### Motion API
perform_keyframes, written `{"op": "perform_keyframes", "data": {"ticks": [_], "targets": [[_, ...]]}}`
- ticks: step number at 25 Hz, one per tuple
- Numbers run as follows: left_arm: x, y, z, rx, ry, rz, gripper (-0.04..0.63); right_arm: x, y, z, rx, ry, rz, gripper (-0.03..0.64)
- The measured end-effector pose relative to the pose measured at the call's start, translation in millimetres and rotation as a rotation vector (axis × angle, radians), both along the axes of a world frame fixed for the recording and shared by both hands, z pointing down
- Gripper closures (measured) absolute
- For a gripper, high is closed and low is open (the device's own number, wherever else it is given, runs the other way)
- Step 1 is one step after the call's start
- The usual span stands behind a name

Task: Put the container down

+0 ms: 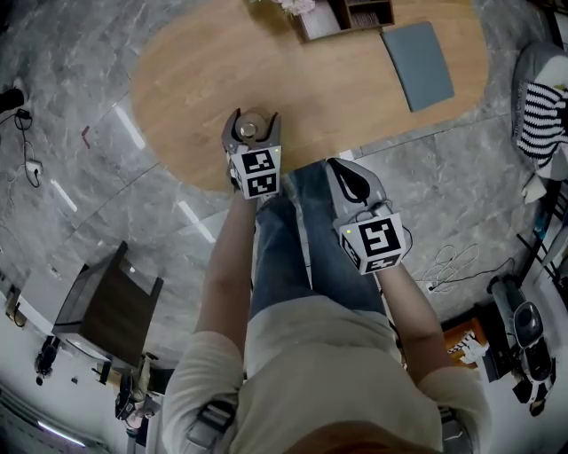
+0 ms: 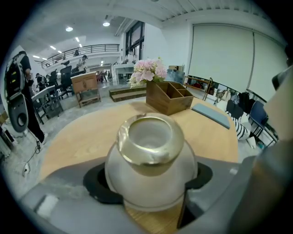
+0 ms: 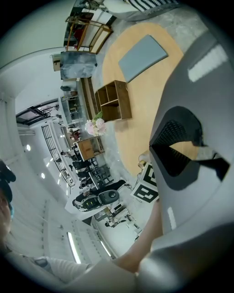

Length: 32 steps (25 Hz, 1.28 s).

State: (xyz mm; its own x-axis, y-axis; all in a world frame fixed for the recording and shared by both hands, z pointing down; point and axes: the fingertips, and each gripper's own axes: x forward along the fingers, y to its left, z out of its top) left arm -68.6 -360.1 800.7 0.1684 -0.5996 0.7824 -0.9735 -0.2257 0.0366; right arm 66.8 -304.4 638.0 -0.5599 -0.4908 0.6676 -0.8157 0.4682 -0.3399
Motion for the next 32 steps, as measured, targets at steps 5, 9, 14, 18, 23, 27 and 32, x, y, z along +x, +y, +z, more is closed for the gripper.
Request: {"op": "perform_keyframes", "data": {"ticks": [5, 9, 14, 18, 23, 27, 32], "targets": [[1, -2, 19, -0.004, -0.030, -0.021, 0.242, -2, -3, 9, -0.017, -0.002, -0.016, 0.615], [2, -5, 26, -0.002, -0.062, -0.010, 0.242, -2, -7, 13, -0.025, -0.003, -0.017, 0.615], [4, -7, 26, 0.025, -0.077, -0.003, 0.242, 1, -10, 16, -0.027, -0.003, -0.009, 0.615], [5, -8, 27, 0.033, -0.076, 0.002, 0.241, 2, -9, 17, -0.029, -0.002, 0.003, 0.615], [7, -6, 28, 0.021, -0.038, 0.007, 0.241, -1, -1, 11, -0.014, -0.004, 0.013, 0.615], [7, 3, 22, 0.003, 0.029, -0.009, 0.212, -4, 12, 3, 0.000, -0.003, 0.030, 0.615], [3, 25, 2, 0.004, 0.053, 0.012, 0.209, -14, 37, -9, 0.020, -0.009, 0.052, 0.615]]}}
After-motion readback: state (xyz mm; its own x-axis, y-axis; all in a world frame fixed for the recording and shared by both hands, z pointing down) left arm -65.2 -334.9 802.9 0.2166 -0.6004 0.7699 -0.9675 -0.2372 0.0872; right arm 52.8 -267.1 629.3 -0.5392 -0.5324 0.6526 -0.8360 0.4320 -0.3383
